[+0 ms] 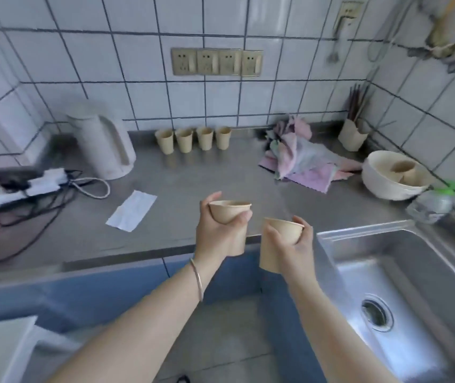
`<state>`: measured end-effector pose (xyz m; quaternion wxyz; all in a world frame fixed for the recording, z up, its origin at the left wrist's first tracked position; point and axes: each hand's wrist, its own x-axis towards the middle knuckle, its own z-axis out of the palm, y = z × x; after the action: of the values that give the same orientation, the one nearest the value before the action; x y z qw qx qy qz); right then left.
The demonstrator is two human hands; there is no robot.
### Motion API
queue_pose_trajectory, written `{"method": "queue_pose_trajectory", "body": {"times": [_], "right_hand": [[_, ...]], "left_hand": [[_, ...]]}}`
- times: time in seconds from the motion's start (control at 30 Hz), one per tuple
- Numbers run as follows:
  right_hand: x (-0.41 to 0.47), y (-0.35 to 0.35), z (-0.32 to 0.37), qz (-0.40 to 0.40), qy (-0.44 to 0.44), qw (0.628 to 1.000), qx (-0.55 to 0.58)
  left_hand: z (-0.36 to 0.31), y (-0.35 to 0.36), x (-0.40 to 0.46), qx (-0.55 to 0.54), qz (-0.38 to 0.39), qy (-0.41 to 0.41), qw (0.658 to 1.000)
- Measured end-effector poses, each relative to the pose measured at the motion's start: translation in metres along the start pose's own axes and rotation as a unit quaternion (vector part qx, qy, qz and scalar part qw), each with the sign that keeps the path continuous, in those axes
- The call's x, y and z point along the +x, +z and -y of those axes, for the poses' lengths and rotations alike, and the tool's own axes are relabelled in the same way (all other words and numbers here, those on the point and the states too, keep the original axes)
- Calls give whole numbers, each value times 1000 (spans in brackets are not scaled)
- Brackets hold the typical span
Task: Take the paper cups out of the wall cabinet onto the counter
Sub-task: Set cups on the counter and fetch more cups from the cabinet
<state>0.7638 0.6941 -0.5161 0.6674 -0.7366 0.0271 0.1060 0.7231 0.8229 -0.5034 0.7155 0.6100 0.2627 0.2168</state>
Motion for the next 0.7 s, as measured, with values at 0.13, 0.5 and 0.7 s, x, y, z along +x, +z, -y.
{"method": "queue_pose_trajectory", "body": {"times": [0.13, 0.5, 0.7], "right_hand": [[40, 86, 11, 44, 5, 999, -6], [150, 225, 29, 89, 58, 993, -55], [227, 267, 26, 141, 81, 982, -93]], "left_hand": [[-7, -56, 70, 39, -34, 6, 999], [-2, -116, 229, 7, -68, -24, 997], [15, -116, 309, 16, -105, -68, 992]]}}
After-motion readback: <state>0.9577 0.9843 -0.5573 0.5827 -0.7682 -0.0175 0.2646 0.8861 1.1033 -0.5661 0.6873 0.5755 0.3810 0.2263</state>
